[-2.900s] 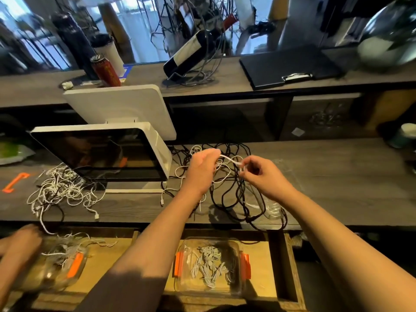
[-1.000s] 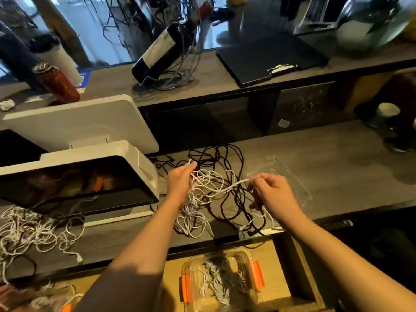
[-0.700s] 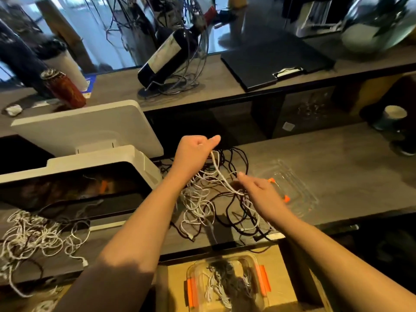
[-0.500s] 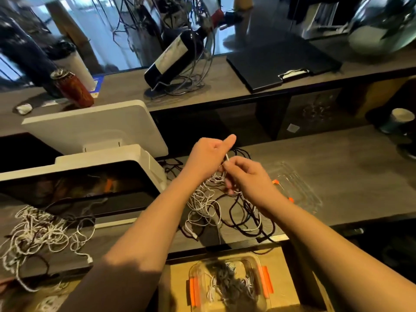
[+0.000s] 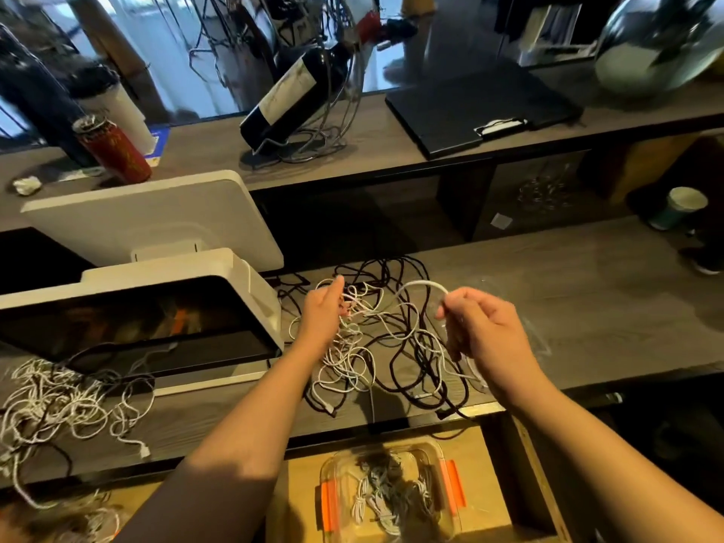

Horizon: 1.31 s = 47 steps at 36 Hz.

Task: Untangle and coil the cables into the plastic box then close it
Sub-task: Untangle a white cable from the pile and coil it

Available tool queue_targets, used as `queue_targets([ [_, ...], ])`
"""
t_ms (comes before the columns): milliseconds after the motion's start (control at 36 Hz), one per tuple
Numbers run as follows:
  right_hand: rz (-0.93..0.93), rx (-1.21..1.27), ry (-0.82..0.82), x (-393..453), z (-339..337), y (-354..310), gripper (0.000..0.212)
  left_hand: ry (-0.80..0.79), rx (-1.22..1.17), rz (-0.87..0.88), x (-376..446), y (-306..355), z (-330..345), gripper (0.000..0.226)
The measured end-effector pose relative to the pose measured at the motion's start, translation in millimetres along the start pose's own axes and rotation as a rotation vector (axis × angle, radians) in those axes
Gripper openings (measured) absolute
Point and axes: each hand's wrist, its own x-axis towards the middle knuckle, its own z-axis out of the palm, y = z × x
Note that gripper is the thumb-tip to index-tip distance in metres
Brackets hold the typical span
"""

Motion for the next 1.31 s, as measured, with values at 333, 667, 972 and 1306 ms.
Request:
queue_targets([
  [333, 0.123, -0.213, 0.085, 2, -16, 29, 0.024, -0.015, -0.015, 0.294, -22, 114, -14, 0.054],
  [667, 0.045, -0.588, -0.584, 7, 8, -26, 0.063, -0.135, 0.311, 0.396, -52, 116, 0, 0.058],
  [972, 0.065, 0.046, -0.246, -4, 12, -27, 0.029, -0.219, 0.076, 0.309, -63, 89, 11, 0.060],
  [1306, 0.026, 0.091, -0.063, -5, -23, -22, 0.031, -0.136, -0.148, -0.020, -32, 4, 20, 0.057],
])
